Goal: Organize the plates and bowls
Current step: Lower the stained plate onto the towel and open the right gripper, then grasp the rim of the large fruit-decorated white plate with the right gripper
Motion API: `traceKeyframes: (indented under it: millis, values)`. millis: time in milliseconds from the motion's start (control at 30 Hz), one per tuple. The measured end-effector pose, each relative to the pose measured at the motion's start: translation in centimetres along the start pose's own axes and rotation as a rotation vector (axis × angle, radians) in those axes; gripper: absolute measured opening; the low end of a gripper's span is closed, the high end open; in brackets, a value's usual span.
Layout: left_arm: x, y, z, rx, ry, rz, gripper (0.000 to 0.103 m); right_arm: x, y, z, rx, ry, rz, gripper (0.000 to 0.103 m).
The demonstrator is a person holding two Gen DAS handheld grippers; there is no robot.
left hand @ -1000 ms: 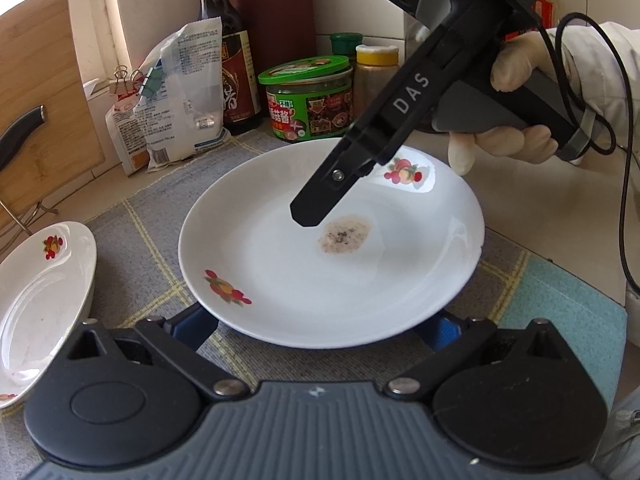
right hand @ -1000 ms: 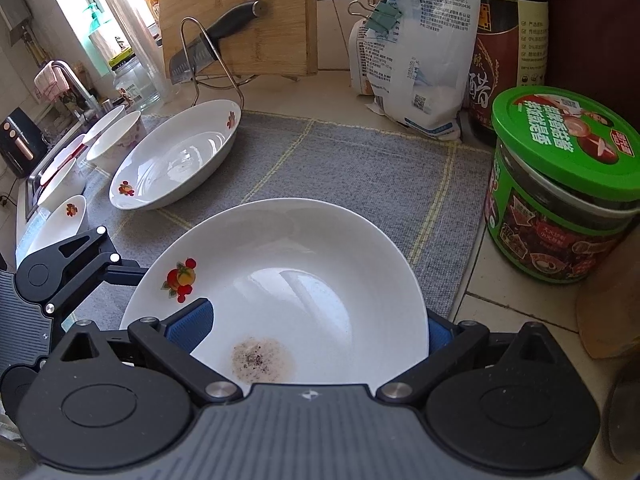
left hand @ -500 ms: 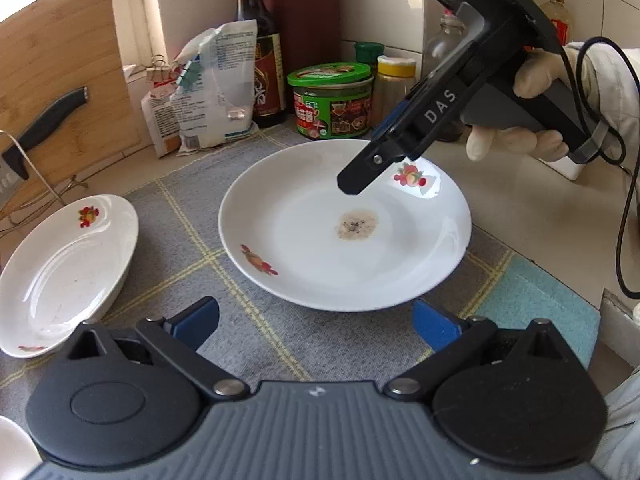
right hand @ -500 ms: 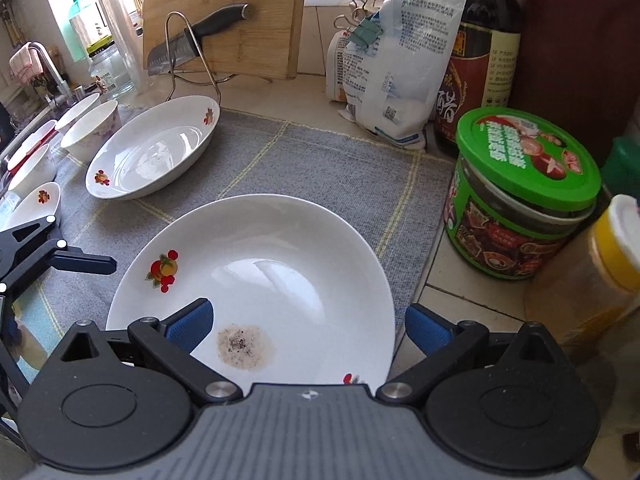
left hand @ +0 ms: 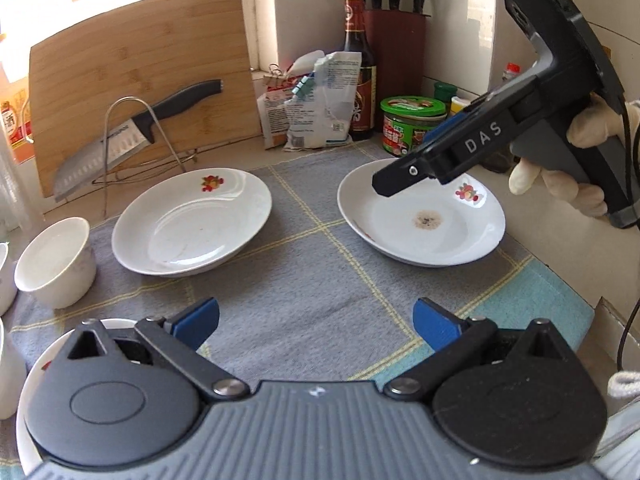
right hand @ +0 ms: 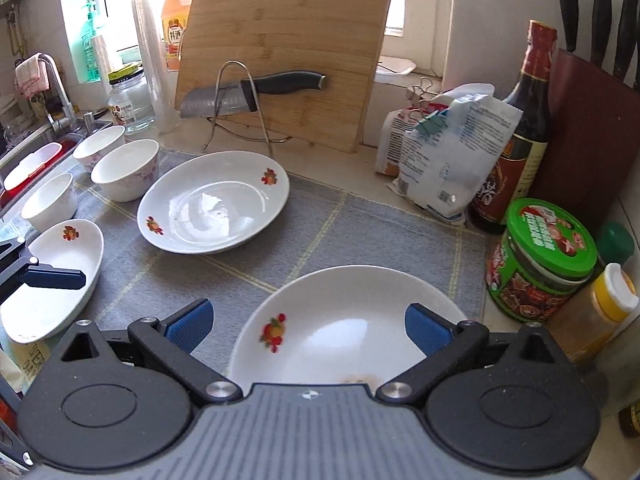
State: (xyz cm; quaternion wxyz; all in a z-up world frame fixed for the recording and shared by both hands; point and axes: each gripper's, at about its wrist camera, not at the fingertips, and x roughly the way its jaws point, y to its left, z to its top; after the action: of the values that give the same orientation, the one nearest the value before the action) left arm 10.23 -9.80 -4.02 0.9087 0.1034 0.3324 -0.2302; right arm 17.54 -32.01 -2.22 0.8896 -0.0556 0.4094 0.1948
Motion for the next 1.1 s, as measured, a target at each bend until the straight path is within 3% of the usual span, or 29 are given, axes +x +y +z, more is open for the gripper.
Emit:
traceKeyframes:
  millis: [467,833,1100]
  values:
    - [-5.6,6.8,-3.5,-0.068,-0.010,0.074,0.102,1.8,11.7,-0.2,-0.047,0.028,0.065,0.103]
    - [-8.8,10.0,-6.4,-0.086,-0.020,0.120,0.102,3.4,17.1,-0.6,-0.056,0.060,0.115,0.103]
    - [-10.6,12.6,-9.2,-0.094,0.022,0.142,0.102,4.9,19.8,-1.1,-0.072,0.101,0.159,0.103]
